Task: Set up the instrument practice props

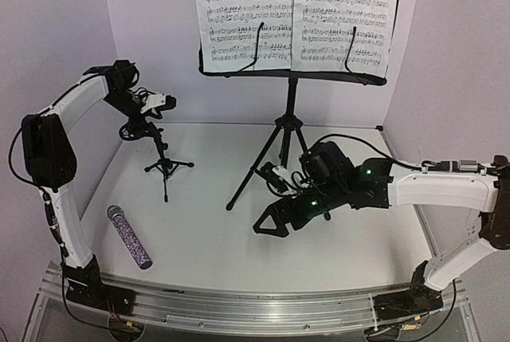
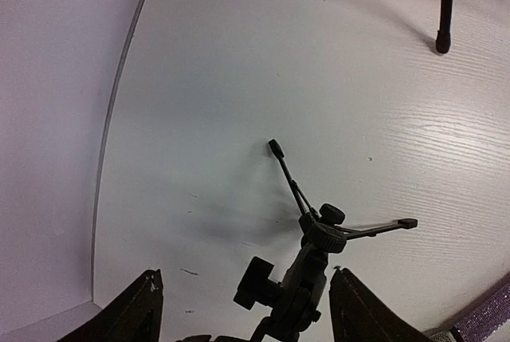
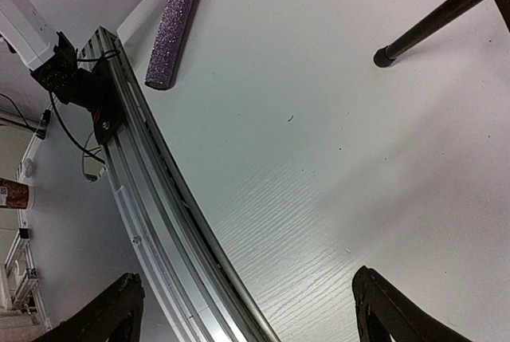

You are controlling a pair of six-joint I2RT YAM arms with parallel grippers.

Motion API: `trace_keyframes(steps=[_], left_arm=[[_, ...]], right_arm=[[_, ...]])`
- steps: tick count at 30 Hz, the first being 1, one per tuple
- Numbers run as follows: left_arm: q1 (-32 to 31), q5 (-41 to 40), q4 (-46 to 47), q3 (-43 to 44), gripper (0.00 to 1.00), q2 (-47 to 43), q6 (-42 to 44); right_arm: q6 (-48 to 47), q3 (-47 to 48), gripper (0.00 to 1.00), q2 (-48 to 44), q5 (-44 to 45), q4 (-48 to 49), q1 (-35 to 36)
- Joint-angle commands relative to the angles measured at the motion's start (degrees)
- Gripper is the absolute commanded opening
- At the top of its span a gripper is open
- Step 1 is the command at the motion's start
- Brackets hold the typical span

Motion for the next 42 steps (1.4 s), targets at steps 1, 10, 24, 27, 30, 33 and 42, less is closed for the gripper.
trace_keyframes(steps=[1, 10, 24, 27, 30, 33, 42], left_arm=[[-0.18, -0.02, -7.77, 3.60, 0.70, 0.51, 4.08], [-0.20, -1.63, -13.52, 8.67, 0.56, 5.34, 5.58], [-0.53, -2.24, -17.60, 12.40, 0.18, 8.57, 5.51], [-0.67, -2.14, -19.44, 12.68, 0.05, 8.36, 4.83], [-1.85, -3.70, -20.84, 13.05, 0.00, 8.18, 1.31], [-4.97, -7.21, -21.05, 11.74, 0.00, 6.72, -7.19], [-8.88, -5.44, -20.96, 3.04, 0.00, -3.89, -41.84]], right_arm=[[0.11, 1.88, 0.88, 0.77, -0.80, 1.84, 1.23], [0.20, 2.63, 0.88, 1.90, -0.27, 2.02, 1.91], [0.33, 3.35, 0.88, 2.60, -0.08, 2.08, 2.09], [0.51, 3.60, 0.88, 2.95, -0.19, 2.10, 2.21], [0.69, 3.94, 0.88, 3.21, -0.27, 2.10, 2.22], [0.67, 4.86, 0.88, 3.62, -0.19, 2.02, 2.73], [-2.82, 9.92, 0.88, 5.84, 3.92, 3.82, 7.81]])
